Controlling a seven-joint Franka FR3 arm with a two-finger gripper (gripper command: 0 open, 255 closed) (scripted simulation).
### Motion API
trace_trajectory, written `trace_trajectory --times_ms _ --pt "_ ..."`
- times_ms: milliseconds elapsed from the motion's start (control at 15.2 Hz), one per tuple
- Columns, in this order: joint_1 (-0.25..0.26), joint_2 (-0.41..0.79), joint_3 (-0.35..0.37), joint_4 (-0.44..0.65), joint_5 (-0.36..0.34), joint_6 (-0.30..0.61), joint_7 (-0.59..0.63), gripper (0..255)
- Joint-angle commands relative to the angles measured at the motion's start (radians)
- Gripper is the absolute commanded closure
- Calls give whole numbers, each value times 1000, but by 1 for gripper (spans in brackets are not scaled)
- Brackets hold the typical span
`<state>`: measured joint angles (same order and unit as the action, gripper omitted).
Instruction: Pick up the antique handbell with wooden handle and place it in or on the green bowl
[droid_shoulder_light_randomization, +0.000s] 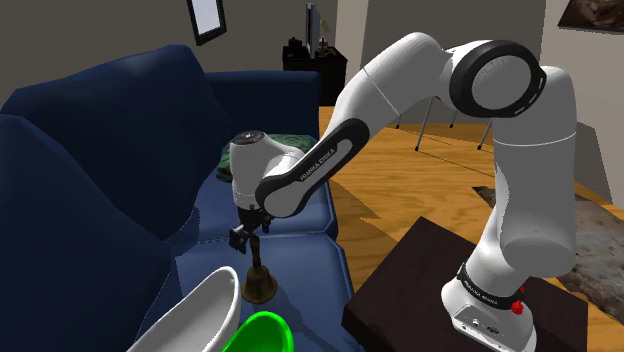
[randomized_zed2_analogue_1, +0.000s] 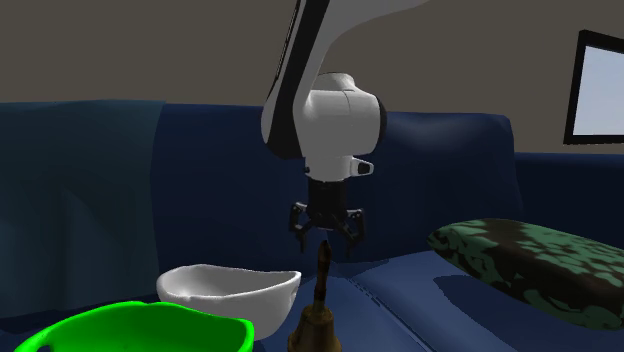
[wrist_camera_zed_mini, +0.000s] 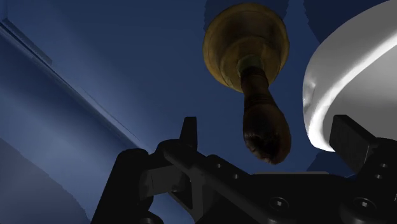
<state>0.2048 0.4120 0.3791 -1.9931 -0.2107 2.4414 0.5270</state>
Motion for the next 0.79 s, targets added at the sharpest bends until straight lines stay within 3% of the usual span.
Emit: trace_trajectory --times_ms 0,198,264,726 --pt "0 1 0 0 -1 1 1 0" --pt "0 1 0 0 0 1 0 0" --pt "0 1 0 0 0 1 0 255" --pt "0 1 0 0 0 1 1 255"
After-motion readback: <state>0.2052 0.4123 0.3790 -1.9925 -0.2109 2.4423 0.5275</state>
